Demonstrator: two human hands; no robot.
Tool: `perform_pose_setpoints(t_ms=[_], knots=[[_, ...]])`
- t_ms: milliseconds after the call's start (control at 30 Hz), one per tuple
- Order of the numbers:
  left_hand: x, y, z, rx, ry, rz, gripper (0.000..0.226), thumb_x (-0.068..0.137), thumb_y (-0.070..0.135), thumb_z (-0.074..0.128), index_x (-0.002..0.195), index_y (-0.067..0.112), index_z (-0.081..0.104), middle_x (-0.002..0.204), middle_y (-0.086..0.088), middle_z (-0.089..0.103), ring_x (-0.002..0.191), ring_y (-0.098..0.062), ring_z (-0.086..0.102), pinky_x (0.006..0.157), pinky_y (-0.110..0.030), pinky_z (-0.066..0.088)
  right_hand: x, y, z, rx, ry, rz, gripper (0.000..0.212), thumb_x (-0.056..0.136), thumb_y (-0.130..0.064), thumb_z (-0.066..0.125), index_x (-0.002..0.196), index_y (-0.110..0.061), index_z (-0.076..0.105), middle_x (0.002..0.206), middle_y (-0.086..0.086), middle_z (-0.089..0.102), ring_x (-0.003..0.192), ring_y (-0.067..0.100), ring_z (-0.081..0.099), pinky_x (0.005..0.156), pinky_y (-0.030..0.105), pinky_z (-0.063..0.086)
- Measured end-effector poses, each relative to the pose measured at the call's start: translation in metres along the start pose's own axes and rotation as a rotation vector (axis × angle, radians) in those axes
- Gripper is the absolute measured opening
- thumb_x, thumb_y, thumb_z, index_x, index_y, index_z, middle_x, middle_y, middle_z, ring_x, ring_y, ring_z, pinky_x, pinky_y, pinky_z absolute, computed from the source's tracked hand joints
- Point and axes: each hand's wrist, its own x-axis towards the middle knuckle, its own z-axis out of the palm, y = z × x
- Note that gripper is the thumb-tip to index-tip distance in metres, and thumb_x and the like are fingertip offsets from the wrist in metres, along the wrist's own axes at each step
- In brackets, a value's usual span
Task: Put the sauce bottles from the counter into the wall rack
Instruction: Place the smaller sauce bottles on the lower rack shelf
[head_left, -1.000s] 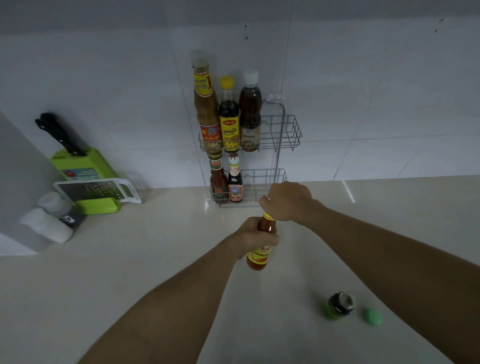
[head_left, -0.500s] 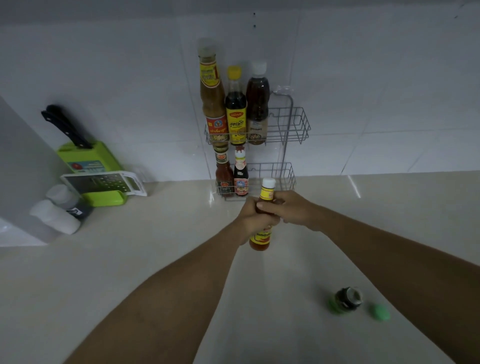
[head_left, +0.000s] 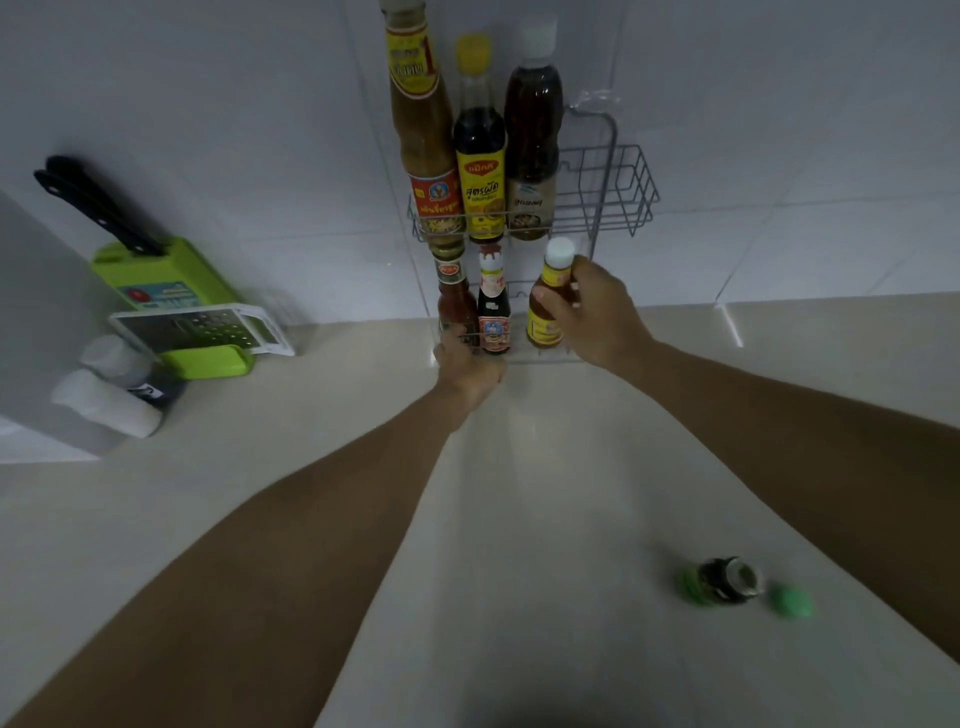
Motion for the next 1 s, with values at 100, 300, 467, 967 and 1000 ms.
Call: perform_pose_setpoints(t_ms=[100,300,467,967,1000], knots=[[0.015,-0.003,-0.010,0.086,0.019,0.000,0.082,0.077,0.022,0.075,0.144,0.015,0.029,0.131,-0.005,0.035,0.117,-0.021,0.042,0.107,-0.034,0.037,0.017,0.008,0.009,-0.042,0.068,-0.034,0.035,0.095,-0.037,0.060,0.112,-0.007,0.056,0.102,0.015,0.060,0.093,0.032,0.062,0.076,0.038,0.048],[0.046,-0.013,-0.017,0.091,-0.016,-0.061,0.090,0.085,0.011,0.069,0.157,0.016,0.015,0.160,-0.009,0.026,0.144,-0.030,0.033,0.116,-0.038,0.032,0.036,0.022,0.038,-0.080,0.026,-0.023,0.036,0.096,-0.031,0.062,0.114,-0.001,0.057,0.103,0.021,0.060,0.092,0.035,0.060,0.071,0.030,0.035],[0.054,-0.022,-0.012,0.102,-0.051,0.032,0.069,0.088,0.012,0.065,0.147,0.031,0.035,0.138,0.000,0.058,0.123,-0.022,0.055,0.101,-0.029,0.041,0.057,0.036,0.061,-0.076,-0.061,0.119,0.037,0.097,-0.037,0.057,0.112,-0.004,0.055,0.105,0.021,0.064,0.098,0.038,0.061,0.072,0.034,0.043],[0.055,-0.023,-0.010,0.106,-0.117,0.033,0.084,0.079,0.009,0.071,0.148,0.018,0.025,0.141,-0.003,0.045,0.127,-0.022,0.048,0.104,-0.032,0.042,0.064,0.039,0.052,0.070,-0.350,0.350,0.062,0.087,-0.061,0.059,0.130,-0.016,0.049,0.121,0.006,0.062,0.112,0.025,0.059,0.089,0.036,0.049],[0.053,-0.021,-0.011,0.087,-0.110,0.025,0.082,0.079,0.009,0.073,0.147,0.016,0.026,0.137,-0.001,0.046,0.125,-0.020,0.049,0.102,-0.031,0.043,0.063,0.039,0.047,0.076,-0.387,0.355,0.069,0.085,-0.063,0.061,0.136,-0.018,0.047,0.130,0.007,0.060,0.119,0.027,0.058,0.096,0.039,0.049]])
